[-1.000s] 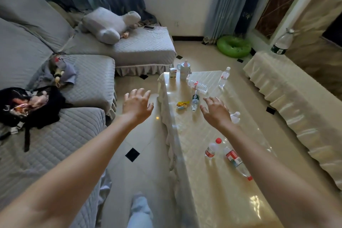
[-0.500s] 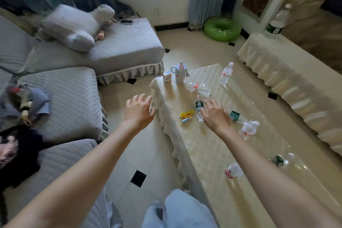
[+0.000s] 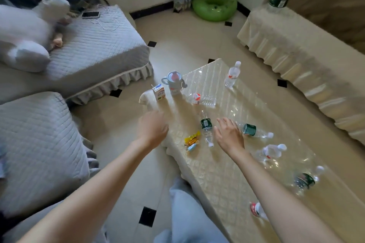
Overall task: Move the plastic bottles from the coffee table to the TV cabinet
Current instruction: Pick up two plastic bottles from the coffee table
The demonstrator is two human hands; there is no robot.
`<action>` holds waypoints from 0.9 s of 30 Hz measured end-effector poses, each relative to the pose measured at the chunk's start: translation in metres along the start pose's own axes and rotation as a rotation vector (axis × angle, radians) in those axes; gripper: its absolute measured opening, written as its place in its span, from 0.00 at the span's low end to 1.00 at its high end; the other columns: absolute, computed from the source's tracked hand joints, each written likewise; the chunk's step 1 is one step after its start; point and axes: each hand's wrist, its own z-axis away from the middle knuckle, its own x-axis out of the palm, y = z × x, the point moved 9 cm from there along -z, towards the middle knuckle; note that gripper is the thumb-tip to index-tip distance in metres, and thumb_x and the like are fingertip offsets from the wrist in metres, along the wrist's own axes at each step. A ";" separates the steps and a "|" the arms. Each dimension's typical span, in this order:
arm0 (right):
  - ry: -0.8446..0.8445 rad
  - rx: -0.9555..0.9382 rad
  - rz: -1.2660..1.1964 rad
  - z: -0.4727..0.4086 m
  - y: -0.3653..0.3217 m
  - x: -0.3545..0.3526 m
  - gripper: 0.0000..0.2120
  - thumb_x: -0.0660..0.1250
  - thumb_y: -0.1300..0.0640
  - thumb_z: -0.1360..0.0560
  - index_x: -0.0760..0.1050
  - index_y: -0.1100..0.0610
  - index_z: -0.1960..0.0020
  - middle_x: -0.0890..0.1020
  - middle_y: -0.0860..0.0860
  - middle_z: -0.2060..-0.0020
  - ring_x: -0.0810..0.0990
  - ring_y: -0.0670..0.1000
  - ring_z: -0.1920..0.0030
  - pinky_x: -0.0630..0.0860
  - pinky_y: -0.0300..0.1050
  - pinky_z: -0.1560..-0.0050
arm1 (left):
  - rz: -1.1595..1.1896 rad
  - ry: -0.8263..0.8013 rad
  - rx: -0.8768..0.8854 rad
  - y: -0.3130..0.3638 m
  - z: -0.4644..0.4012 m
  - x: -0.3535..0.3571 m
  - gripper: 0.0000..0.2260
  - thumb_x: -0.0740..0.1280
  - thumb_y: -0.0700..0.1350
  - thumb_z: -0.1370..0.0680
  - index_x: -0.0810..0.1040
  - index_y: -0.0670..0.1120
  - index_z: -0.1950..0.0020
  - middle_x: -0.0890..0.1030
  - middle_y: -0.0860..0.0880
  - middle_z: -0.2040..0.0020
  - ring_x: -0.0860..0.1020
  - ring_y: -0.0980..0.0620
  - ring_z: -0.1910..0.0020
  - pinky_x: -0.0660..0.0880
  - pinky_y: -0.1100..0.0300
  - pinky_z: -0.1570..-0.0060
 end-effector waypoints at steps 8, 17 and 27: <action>-0.074 0.092 0.038 -0.079 0.033 0.033 0.21 0.55 0.52 0.20 0.64 0.54 0.28 0.67 0.55 0.29 0.62 0.55 0.28 0.55 0.51 0.27 | -0.009 -0.133 0.113 0.029 -0.121 0.049 0.22 0.59 0.55 0.22 0.65 0.49 0.29 0.69 0.48 0.30 0.65 0.47 0.32 0.62 0.52 0.36; -0.104 0.295 -0.034 -0.134 0.074 0.097 0.22 0.55 0.53 0.20 0.62 0.56 0.28 0.70 0.54 0.32 0.66 0.53 0.31 0.61 0.50 0.31 | -0.035 -0.242 0.285 0.051 -0.240 0.131 0.24 0.61 0.54 0.23 0.65 0.48 0.29 0.70 0.46 0.32 0.68 0.44 0.34 0.65 0.49 0.38; -0.186 0.523 -0.128 -0.144 0.123 0.219 0.26 0.60 0.50 0.21 0.59 0.56 0.26 0.65 0.54 0.28 0.64 0.54 0.30 0.65 0.50 0.32 | -0.083 -0.414 0.412 0.059 -0.340 0.266 0.34 0.65 0.54 0.25 0.54 0.46 0.24 0.62 0.44 0.27 0.65 0.41 0.32 0.70 0.47 0.40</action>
